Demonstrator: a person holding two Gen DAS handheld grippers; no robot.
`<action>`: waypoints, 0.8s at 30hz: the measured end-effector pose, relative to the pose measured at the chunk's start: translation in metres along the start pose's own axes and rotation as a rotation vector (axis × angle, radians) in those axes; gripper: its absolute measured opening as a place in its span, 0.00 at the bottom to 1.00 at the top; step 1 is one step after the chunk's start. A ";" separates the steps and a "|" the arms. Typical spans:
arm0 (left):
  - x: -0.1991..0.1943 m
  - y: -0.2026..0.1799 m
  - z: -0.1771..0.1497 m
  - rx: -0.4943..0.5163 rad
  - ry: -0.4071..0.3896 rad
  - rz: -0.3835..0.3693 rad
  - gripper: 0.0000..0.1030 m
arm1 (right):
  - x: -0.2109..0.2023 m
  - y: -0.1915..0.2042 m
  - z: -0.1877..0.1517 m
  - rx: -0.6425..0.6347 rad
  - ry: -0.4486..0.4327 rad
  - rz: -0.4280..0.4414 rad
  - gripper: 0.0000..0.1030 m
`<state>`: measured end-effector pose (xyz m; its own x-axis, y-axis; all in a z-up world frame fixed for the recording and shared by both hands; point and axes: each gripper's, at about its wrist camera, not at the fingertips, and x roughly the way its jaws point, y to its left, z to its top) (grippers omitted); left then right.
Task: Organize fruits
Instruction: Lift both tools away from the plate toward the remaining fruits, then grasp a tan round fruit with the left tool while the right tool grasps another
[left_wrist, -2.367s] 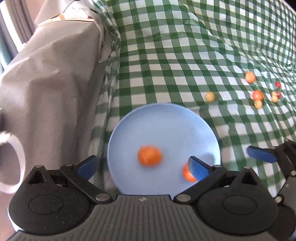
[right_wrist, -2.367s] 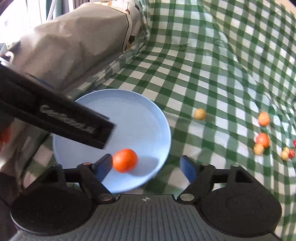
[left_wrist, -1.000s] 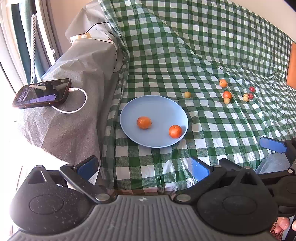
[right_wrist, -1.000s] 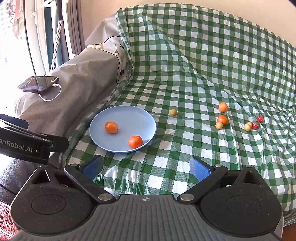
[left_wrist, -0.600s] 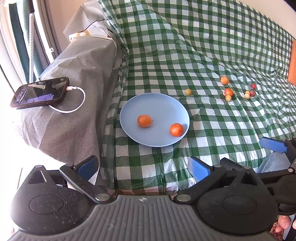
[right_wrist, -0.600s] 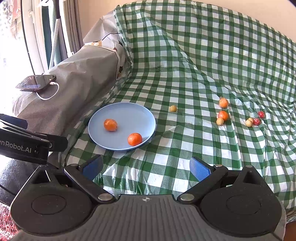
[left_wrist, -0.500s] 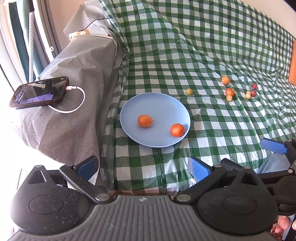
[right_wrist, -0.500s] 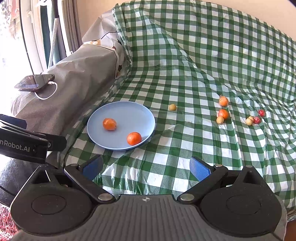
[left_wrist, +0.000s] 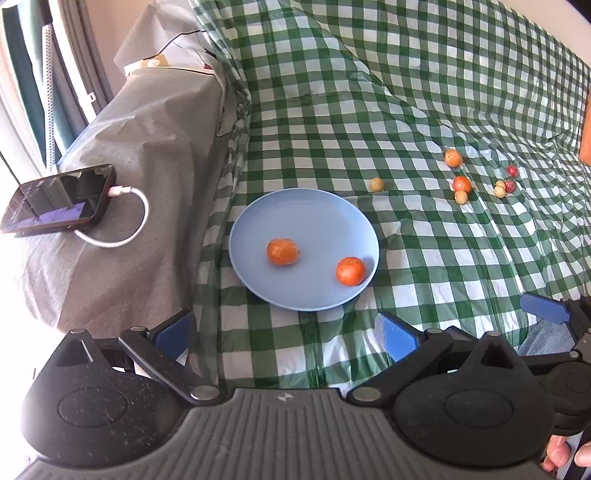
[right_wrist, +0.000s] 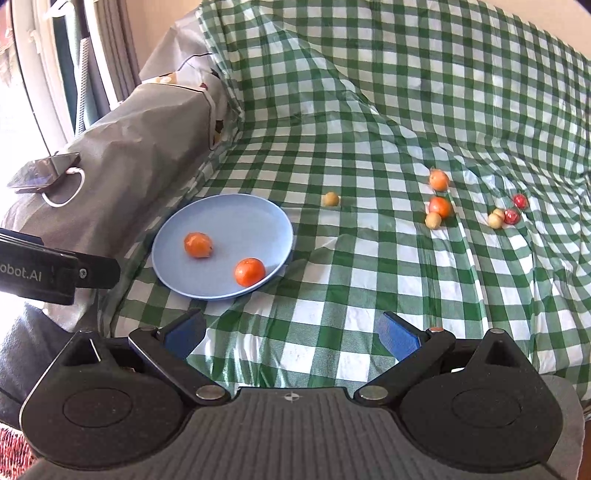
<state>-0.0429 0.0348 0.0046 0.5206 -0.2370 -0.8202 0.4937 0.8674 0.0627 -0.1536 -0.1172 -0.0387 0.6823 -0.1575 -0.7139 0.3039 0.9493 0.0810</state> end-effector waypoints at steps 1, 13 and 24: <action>0.003 -0.002 0.003 0.003 0.003 -0.001 1.00 | 0.002 -0.003 0.000 0.007 0.003 -0.003 0.96; 0.042 -0.044 0.045 0.064 0.023 -0.036 1.00 | 0.031 -0.054 0.002 0.129 0.034 -0.085 0.96; 0.085 -0.088 0.082 0.110 0.032 -0.063 1.00 | 0.056 -0.112 0.009 0.189 0.020 -0.202 0.96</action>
<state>0.0153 -0.0976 -0.0236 0.4645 -0.2738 -0.8422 0.5989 0.7977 0.0710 -0.1432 -0.2346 -0.0817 0.5826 -0.3312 -0.7423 0.5523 0.8313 0.0626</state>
